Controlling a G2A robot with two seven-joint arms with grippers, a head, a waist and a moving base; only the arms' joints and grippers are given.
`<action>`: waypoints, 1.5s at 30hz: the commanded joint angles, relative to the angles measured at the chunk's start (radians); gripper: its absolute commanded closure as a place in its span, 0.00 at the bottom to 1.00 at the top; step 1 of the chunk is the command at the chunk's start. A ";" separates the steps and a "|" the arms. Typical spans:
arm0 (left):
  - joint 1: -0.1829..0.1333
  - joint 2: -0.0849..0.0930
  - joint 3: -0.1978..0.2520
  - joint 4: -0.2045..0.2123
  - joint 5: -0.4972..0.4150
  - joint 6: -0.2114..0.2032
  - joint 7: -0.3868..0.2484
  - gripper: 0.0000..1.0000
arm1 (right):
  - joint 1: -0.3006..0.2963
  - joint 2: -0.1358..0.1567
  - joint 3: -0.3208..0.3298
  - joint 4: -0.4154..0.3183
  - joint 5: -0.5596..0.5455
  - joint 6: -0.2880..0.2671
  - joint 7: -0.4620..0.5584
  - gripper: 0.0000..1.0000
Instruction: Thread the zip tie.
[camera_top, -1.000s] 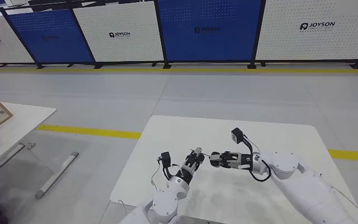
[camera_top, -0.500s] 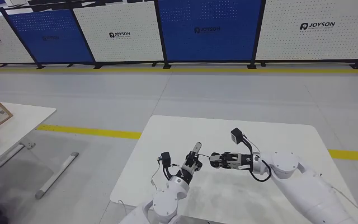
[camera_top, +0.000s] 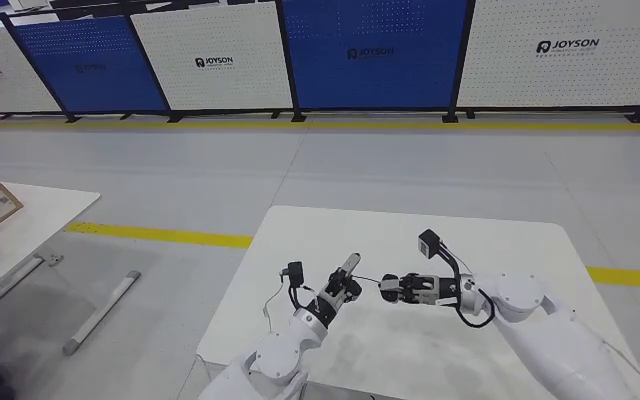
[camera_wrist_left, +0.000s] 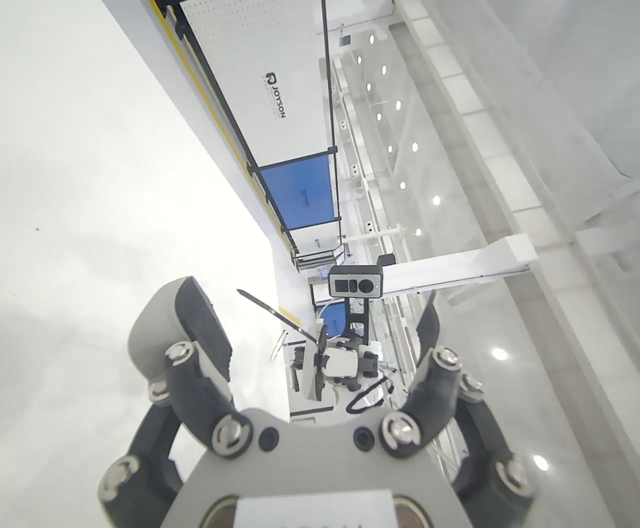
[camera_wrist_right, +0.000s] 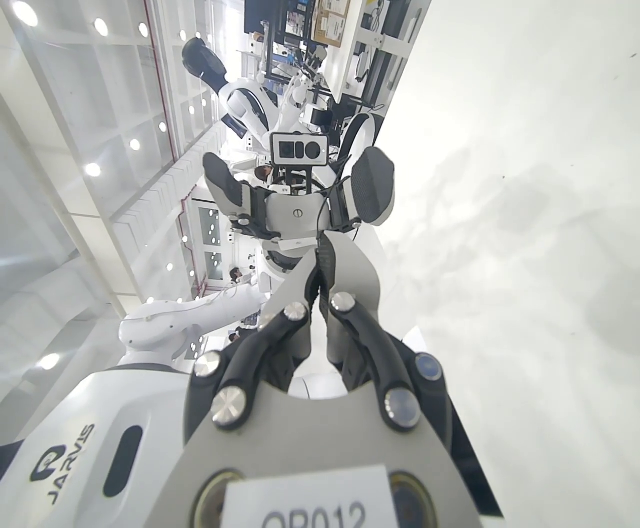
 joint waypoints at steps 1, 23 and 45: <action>0.000 0.000 0.001 -0.001 -0.002 0.000 0.002 0.00 | 0.000 0.000 0.000 0.000 0.000 0.000 0.000 1.00; 0.010 0.000 -0.007 0.003 -0.026 -0.023 -0.063 0.00 | -0.021 -0.004 0.011 -0.034 -0.034 0.043 -0.042 1.00; -0.014 -0.011 -0.011 0.061 0.032 -0.019 -0.089 1.00 | -0.021 -0.004 0.011 -0.034 -0.034 0.043 -0.042 1.00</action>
